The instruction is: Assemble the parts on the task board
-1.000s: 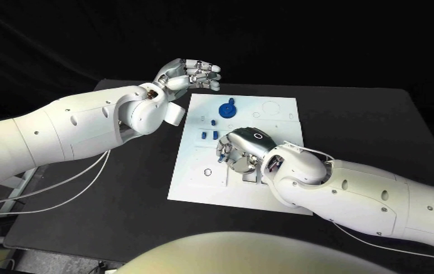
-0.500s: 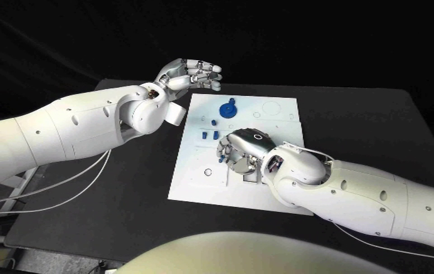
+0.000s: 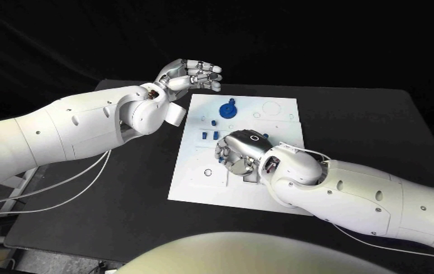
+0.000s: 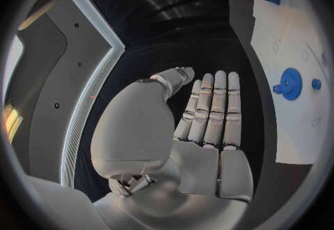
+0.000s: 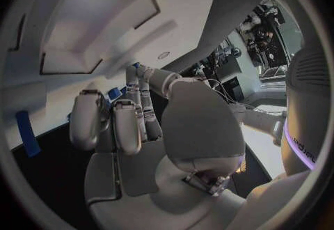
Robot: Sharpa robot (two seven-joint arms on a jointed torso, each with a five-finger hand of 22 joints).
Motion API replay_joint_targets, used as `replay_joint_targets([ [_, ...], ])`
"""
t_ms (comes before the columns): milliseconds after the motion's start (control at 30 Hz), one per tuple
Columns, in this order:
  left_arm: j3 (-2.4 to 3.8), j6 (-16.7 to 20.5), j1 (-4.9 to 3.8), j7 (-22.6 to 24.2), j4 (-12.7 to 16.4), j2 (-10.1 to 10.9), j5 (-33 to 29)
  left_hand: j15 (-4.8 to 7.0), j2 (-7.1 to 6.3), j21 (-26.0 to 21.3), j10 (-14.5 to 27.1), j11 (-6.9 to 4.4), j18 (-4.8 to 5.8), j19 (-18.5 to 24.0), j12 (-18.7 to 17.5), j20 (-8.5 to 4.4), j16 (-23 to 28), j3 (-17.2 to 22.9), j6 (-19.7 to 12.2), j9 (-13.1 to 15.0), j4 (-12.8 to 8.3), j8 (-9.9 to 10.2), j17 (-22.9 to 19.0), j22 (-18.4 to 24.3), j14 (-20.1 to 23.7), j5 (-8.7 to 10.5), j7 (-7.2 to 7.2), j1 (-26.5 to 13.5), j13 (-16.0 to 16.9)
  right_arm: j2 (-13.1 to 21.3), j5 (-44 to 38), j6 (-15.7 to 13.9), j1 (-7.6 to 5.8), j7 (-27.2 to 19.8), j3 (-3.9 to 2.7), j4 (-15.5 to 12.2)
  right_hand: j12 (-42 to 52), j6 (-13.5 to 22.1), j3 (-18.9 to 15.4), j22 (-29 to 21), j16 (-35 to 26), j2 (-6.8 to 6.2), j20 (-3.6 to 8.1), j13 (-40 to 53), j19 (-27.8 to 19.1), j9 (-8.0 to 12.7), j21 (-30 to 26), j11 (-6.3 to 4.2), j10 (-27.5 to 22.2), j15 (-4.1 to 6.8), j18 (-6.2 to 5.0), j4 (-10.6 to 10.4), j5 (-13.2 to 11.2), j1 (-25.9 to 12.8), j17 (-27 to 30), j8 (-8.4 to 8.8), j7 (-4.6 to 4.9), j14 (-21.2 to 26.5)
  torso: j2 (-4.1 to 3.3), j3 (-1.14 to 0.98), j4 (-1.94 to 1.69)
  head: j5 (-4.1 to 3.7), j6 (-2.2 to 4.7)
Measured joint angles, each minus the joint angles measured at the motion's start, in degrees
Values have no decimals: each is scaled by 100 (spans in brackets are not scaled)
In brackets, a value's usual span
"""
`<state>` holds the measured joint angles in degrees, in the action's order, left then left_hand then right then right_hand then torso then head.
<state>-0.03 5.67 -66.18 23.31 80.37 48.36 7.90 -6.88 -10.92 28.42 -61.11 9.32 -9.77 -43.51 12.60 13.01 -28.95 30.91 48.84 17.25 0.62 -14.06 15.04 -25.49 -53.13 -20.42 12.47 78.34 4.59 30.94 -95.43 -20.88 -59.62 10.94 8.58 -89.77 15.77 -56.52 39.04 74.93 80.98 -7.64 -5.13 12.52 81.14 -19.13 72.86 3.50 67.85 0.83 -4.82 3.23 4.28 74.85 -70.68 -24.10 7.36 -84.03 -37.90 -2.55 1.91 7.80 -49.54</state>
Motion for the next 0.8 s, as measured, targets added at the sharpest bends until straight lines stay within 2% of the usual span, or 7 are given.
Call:
replay_joint_targets([
  [167, 0, 0, 0, -5, 0, 0, 1, 0, 0, 0, 0, 0, 0, 0, 0, 0, 0, 0, 0, 0, 0, 0, 0, 0, 0, 0, 0, 0, 0, -15, -25, 63, -3, 8, -2, 9, -6, 17, -35, 0, 0, 0, 0, 6, 0, -9, -43, 11, -11, 0, 0, 17, 0, 0, 0, -2, 17, 0, 0, 1, 0, -3, 0],
  [200, 0, 0, 0, -6, 0, 0, 2, 0, 0, 0, 0, 0, 0, 0, 0, 0, 0, 0, 0, 0, 0, 0, 0, 0, 0, 0, 0, 0, 0, -19, -30, 77, -5, 11, -2, 15, -32, 41, -49, 0, 0, 0, 0, 8, 0, -9, -54, 32, -32, 0, 0, 13, 0, 0, 3, -2, 42, 0, 0, 3, 0, -4, 0],
  [233, 0, 0, 0, -7, 0, 0, 2, 0, 0, 0, 0, 0, 0, 0, 0, 0, 0, 0, 0, 0, 0, 0, 0, 0, 0, 0, 0, 0, 0, -22, -33, 86, -5, 12, -2, 20, -81, 137, -74, 0, 0, 0, -8, 9, -8, -8, -101, 81, -93, -8, 0, -12, 0, -30, 11, 40, 116, -2, 0, 4, 0, -4, -1],
  [367, 0, 0, 0, -11, -1, 0, 3, 0, 0, 0, 0, 0, 0, 0, 0, 0, 0, 0, 0, 0, 0, 0, 0, 0, 0, 0, 0, 0, 0, -17, -35, 91, -6, 10, -2, 24, -274, 792, -188, -1, -12, -67, -126, -18, -126, 165, -278, 192, -539, -186, -1, -84, 84, -251, 74, 486, 277, 1, 2, 6, 1, -5, -3],
  [467, 0, 0, 0, -14, -2, 0, 4, 0, 0, 0, 0, 0, 0, 0, 0, 0, 0, 0, 0, 0, 0, 0, -1, 0, 0, 0, 0, 0, 0, 2, -34, 81, -6, -1, 4, 9, -295, 1017, -253, -1, -40, -120, -184, -67, -184, 244, -422, 272, -767, -187, -1, -94, 84, -299, 151, 646, 288, 1, 5, 5, 1, -2, -2],
  [633, 0, 0, 0, -20, -4, 1, 5, 0, 0, 0, 11, 12, 0, 12, 0, 12, 0, 0, 0, 1, 0, 0, 1, 0, 0, 0, 0, 0, 0, 104, -29, 22, -4, 0, 10, -67, -288, 1050, -299, -1, -122, -199, -216, -55, -259, 268, -599, 297, -931, -227, -1, -80, 84, -257, 302, 689, 288, 1, 7, 4, 4, -3, 14],
  [800, 0, -1, 0, -29, -9, 6, 13, -14, 0, 0, 20, 21, 0, 21, 0, 21, 0, 0, 0, -5, 0, 0, 8, -1, 14, 0, 0, 0, 0, 398, -23, -90, -72, 16, -2, -349, -259, 1050, -332, -2, -122, -203, -216, -36, -259, 268, -623, 278, -950, -227, -1, -79, 84, -261, 316, 689, 288, 1, 9, 6, 7, -31, 40],
])
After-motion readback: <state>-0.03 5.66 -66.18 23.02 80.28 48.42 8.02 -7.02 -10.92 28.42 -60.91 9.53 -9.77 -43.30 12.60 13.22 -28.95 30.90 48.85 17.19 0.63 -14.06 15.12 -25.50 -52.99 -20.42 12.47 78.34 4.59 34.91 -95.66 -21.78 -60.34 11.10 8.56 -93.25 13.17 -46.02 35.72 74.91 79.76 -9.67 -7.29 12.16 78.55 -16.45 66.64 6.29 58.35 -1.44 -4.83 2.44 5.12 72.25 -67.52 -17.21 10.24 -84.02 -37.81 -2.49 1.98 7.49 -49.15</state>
